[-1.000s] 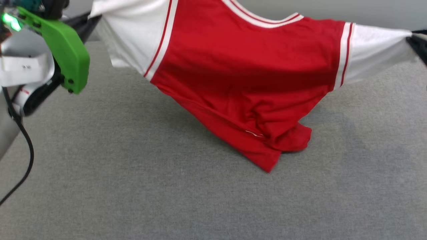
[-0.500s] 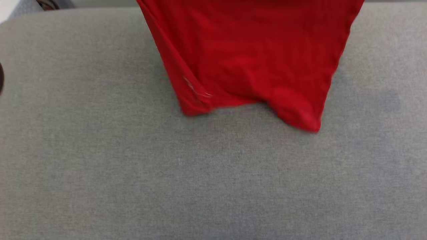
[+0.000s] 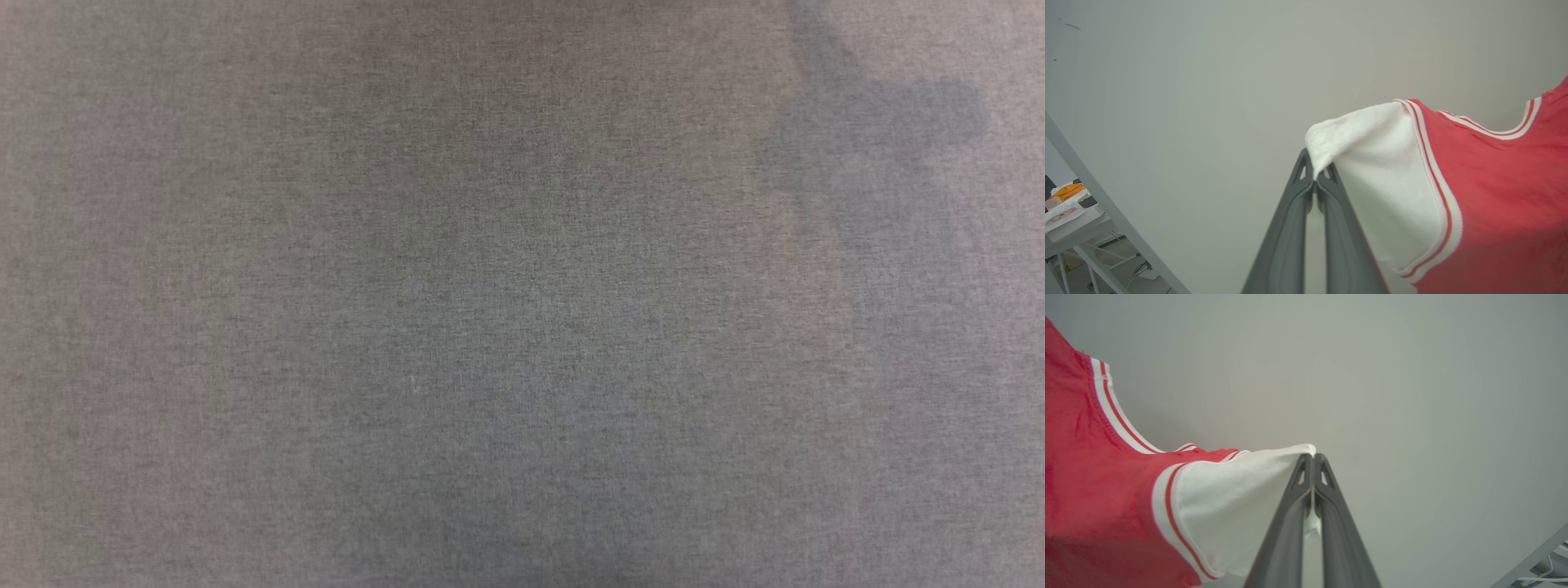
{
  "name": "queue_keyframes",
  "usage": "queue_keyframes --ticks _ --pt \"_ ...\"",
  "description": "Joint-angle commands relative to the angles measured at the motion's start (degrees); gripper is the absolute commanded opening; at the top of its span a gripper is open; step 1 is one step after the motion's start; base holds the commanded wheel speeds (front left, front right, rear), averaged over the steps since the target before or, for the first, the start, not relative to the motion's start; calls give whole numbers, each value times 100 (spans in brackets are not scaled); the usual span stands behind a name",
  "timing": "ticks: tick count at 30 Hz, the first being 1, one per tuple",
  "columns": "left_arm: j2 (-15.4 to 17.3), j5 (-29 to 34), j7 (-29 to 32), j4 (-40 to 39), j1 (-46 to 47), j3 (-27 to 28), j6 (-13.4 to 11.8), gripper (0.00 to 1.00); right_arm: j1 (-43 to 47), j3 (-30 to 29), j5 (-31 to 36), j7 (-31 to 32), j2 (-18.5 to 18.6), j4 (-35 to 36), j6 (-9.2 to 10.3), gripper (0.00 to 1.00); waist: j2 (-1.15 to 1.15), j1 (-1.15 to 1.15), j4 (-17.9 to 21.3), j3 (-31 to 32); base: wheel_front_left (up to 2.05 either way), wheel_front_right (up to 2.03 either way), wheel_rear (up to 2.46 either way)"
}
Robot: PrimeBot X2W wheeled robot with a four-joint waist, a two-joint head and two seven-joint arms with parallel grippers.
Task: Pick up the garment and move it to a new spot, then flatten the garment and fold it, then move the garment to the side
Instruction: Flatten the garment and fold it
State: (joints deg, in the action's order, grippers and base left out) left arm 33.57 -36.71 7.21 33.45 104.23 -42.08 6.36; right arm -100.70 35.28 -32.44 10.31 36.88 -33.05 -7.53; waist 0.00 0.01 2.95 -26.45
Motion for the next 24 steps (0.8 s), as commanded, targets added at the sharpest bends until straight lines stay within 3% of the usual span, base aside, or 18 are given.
queue_keyframes --ticks 1,11,24 --pt "-39 40 -113 120 120 -14 31 0 -138 108 -15 -75 -57 -127 4 0 0 -1 11 -34 0 0 0" --pt "-24 -165 -683 828 -607 -335 99 0 343 993 -621 -651 -221 -794 4 0 0 -1 29 -133 0 0 0" --pt "78 -669 -1783 939 -3420 -647 -9 0 2586 2161 -1531 -1536 -288 -712 4 0 0 -1 12 722 0 0 0"
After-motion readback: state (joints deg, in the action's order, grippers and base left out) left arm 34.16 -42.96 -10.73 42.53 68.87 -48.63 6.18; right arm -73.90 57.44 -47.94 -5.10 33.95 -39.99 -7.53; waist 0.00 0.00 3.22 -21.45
